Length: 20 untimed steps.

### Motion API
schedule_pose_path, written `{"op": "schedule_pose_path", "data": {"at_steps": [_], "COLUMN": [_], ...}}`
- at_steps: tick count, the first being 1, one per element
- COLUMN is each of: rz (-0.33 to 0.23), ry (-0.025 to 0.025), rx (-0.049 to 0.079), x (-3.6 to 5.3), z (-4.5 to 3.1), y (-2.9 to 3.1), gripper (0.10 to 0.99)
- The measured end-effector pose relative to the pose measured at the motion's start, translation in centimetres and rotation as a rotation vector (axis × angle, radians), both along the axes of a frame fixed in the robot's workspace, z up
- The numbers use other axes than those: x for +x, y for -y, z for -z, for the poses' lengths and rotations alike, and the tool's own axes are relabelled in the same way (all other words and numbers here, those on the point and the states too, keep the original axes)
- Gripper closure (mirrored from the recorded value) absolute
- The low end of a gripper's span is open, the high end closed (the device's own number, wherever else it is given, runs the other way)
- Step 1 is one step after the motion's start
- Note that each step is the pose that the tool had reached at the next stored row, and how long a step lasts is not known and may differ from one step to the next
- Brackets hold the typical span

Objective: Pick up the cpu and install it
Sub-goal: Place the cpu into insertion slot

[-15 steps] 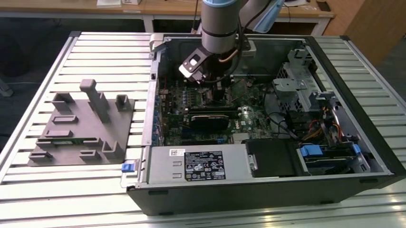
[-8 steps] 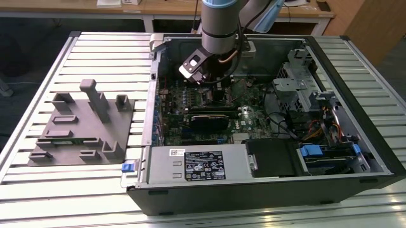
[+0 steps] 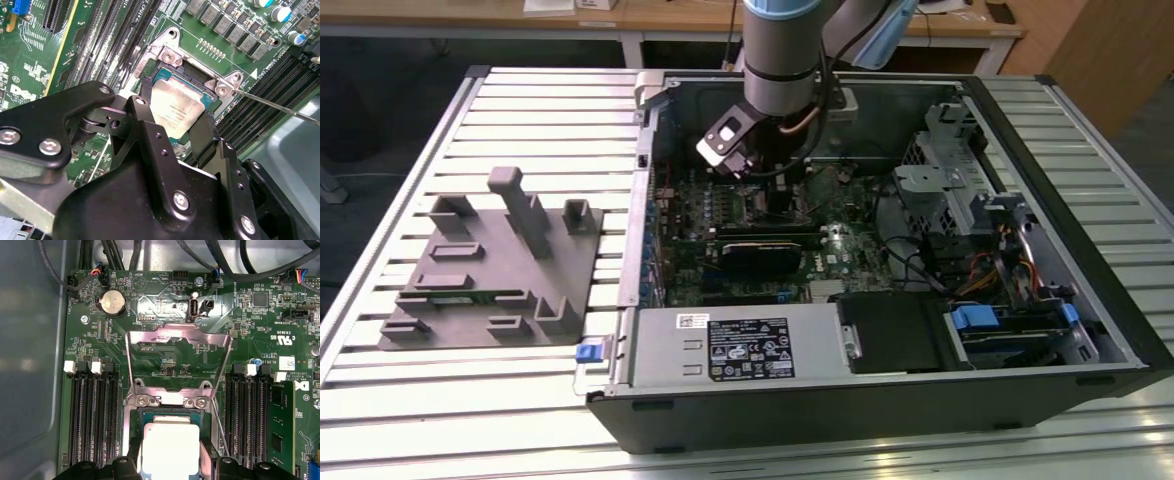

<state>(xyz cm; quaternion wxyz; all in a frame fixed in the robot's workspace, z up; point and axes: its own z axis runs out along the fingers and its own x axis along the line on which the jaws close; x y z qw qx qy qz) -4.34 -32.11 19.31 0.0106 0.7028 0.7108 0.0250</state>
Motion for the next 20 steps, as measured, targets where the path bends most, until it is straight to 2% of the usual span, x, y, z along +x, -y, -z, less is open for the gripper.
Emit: {"op": "schedule_pose_path", "data": {"at_steps": [12,14,15,20], "rz": [0.0,0.0,0.0,0.0], "ry": [0.0,0.0,0.0,-0.0001], "rx": [0.0,0.0,0.0,0.0], "x": [0.0,0.0,0.0,0.0], "z": [0.08,0.09,0.08,0.09], "y": [0.0,0.0,0.0,0.0], "gripper": [0.541,0.533,0.471,0.471]}}
